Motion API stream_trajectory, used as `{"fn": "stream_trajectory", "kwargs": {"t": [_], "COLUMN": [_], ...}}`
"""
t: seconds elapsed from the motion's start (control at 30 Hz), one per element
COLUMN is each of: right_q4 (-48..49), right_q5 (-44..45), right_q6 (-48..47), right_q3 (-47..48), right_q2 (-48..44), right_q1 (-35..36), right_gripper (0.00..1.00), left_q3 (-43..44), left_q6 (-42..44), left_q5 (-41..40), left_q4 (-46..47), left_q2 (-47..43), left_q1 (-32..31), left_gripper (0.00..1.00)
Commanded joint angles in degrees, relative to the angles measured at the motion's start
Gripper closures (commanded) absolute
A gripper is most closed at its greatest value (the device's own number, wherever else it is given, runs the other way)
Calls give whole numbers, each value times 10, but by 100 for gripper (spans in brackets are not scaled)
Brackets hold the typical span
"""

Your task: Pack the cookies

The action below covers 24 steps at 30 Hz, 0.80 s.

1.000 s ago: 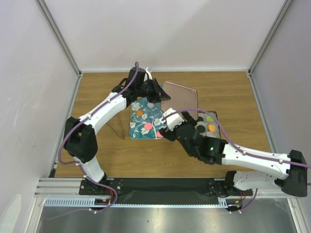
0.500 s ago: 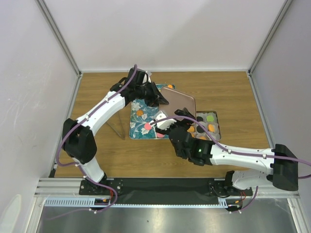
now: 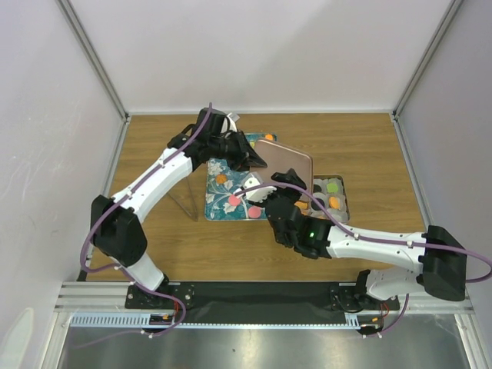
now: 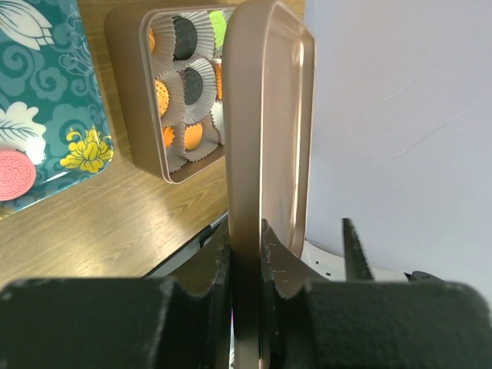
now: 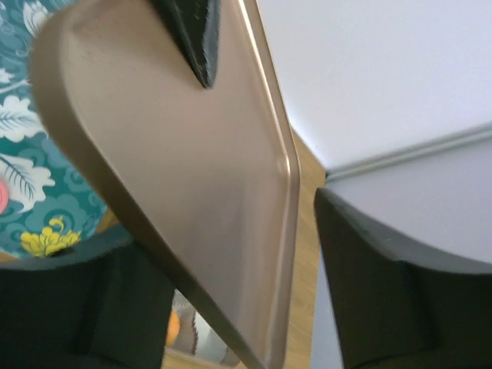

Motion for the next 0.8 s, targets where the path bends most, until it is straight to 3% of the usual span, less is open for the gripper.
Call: {"fn": "stream_trajectory", "kwargs": {"t": [0.0,0.1,0.17,0.4,0.6,0.77], "right_q4": [53,58,66,79,35,-145], "right_q5": [24,26,28,28,23,-25], "right_q6": [-29,-39,-50,-68,-37,111], "right_q3": [14,19,20,24,49,94], "right_q2": [-1,1,2,1,-4,-30], "right_q1": [-2,-1,2,8,7,-10], "right_gripper": [30,46,56,81,93,97], "left_q3": [-6,-12,-12,-7,22,60], "left_q6": [2,-1,0,-2,0,9], "left_q5": [28,39,41,47,38,25], "left_q4": [12,23,25,49,78,98], "left_q2": [-38,-40,-40,-42,-32,-13], "left_q1": [-1,-2,-1,-1,4,31], "left_gripper": [100,98,90,52,14,2]}}
